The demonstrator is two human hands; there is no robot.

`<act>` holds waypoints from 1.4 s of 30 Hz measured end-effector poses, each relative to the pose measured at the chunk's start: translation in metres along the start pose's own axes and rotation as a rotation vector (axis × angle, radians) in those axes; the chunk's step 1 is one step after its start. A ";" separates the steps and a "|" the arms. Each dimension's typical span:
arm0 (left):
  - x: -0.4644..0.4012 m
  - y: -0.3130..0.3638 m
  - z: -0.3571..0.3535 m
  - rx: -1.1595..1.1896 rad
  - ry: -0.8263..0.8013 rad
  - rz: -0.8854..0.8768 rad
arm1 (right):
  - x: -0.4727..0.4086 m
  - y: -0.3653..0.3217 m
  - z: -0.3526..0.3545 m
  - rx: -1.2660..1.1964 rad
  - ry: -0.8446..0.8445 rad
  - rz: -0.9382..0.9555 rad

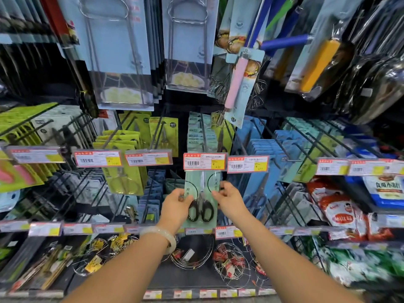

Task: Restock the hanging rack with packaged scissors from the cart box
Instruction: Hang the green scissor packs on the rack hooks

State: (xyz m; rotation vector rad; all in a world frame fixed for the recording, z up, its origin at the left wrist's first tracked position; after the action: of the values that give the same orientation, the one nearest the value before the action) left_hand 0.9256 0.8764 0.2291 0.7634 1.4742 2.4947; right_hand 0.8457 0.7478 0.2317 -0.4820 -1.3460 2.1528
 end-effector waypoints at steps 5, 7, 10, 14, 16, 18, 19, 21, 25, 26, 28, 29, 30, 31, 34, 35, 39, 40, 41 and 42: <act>-0.006 -0.001 -0.006 0.015 -0.002 0.038 | -0.009 0.005 -0.003 0.011 0.005 -0.021; -0.009 -0.001 -0.008 -0.047 -0.005 0.090 | -0.011 0.006 -0.002 0.043 -0.013 -0.035; -0.013 -0.006 -0.018 -0.325 -0.037 0.206 | -0.007 0.012 0.005 0.174 -0.095 -0.110; 0.004 -0.003 -0.050 -0.817 -0.099 0.078 | 0.014 0.037 0.028 0.402 -0.238 -0.225; 0.018 0.008 -0.074 -1.003 -0.104 -0.104 | 0.027 0.052 0.048 0.642 -0.275 -0.202; 0.033 0.023 -0.102 -1.102 -0.119 -0.253 | 0.043 0.067 0.077 0.815 -0.242 -0.181; 0.041 0.031 -0.119 -1.128 -0.132 -0.314 | 0.051 0.075 0.094 0.858 -0.207 -0.170; 0.061 0.047 -0.158 -1.155 -0.182 -0.414 | 0.070 0.089 0.134 0.896 -0.142 -0.170; 0.117 0.082 -0.243 -1.188 -0.331 -0.564 | 0.118 0.117 0.228 0.891 0.026 -0.264; 0.134 0.090 -0.265 -1.197 -0.356 -0.608 | 0.134 0.124 0.253 0.902 0.077 -0.281; 0.169 0.103 -0.308 -1.219 -0.400 -0.697 | 0.170 0.139 0.301 0.943 0.152 -0.338; 0.186 0.107 -0.330 -1.227 -0.426 -0.742 | 0.189 0.146 0.324 0.956 0.174 -0.384; 0.204 0.110 -0.351 -1.234 -0.454 -0.786 | 0.209 0.153 0.346 0.957 0.189 -0.440; 0.222 0.113 -0.372 -1.240 -0.479 -0.829 | 0.230 0.159 0.366 0.951 0.204 -0.494; 0.276 0.116 -0.430 -1.251 -0.554 -0.961 | 0.291 0.179 0.420 0.900 0.273 -0.647; 0.295 0.116 -0.447 -1.252 -0.591 -0.996 | 0.311 0.185 0.435 0.878 0.295 -0.693; 0.360 0.114 -0.512 -1.298 -0.706 -1.129 | 0.380 0.209 0.483 0.786 0.357 -0.865; 0.373 0.114 -0.527 -1.312 -0.725 -1.165 | 0.394 0.216 0.493 0.771 0.378 -0.895; 0.385 0.114 -0.543 -1.325 -0.743 -1.198 | 0.406 0.223 0.503 0.758 0.401 -0.920; 0.396 0.115 -0.559 -1.338 -0.769 -1.223 | 0.417 0.231 0.514 0.742 0.424 -0.942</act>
State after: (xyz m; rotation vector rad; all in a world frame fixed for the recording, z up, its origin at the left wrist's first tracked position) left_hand 0.3239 0.5297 0.2486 0.2509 -0.1968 1.3370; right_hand 0.1688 0.5649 0.2417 0.0280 -0.3295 1.4539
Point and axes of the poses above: each hand's wrist, its own x-axis away from the middle knuckle, its own z-axis out of the back of the hand, y = z × x, the point moved 1 cm from there along -x, towards the middle knuckle, and after that the axes turned 12 degrees about z, right-handed, at the moved point
